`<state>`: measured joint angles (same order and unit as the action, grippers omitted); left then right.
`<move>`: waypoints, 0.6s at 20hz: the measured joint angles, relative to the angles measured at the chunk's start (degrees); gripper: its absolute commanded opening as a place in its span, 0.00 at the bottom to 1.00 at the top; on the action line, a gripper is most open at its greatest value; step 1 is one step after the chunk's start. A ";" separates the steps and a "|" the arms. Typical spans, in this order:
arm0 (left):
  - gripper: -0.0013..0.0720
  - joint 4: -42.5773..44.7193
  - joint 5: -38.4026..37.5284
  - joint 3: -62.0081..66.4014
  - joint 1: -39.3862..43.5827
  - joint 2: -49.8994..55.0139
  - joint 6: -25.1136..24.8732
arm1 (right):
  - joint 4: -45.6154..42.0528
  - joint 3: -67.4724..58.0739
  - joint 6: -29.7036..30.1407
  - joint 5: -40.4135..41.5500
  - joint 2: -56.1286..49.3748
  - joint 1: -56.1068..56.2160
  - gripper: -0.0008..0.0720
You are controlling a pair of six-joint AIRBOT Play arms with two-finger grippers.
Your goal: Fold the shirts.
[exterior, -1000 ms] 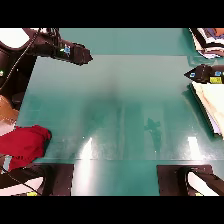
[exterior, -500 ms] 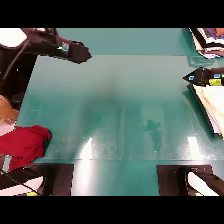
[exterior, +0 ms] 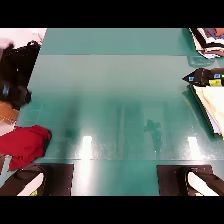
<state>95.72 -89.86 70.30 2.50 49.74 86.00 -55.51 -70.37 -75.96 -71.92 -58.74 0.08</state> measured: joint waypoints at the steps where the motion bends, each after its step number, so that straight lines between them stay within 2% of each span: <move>1: 0.76 1.07 -0.76 -3.93 -1.49 -1.33 0.57 | 0.00 0.00 0.00 0.00 0.00 0.00 0.03; 4: 0.76 3.02 -1.36 -16.28 -5.38 -3.63 1.77 | 0.00 0.00 0.00 -0.02 0.00 0.00 0.03; 9: 0.75 4.24 4.11 -31.56 -8.15 -4.72 4.92 | -0.02 0.00 0.00 0.09 0.00 0.00 0.03; 10: 0.43 4.31 5.05 -33.11 -8.33 -4.79 5.62 | 0.00 0.00 0.00 0.15 0.00 0.00 0.03; 11: 0.04 4.33 5.79 -34.34 -8.48 -4.85 6.29 | 0.00 0.00 0.00 0.20 0.00 0.00 0.03; 12: 0.05 4.33 6.27 -35.17 -8.55 -4.87 6.82 | 0.00 0.00 -0.02 0.24 0.00 0.00 0.03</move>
<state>100.05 -83.59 35.14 -6.04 44.86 92.82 -55.51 -70.37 -75.99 -71.68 -58.74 0.08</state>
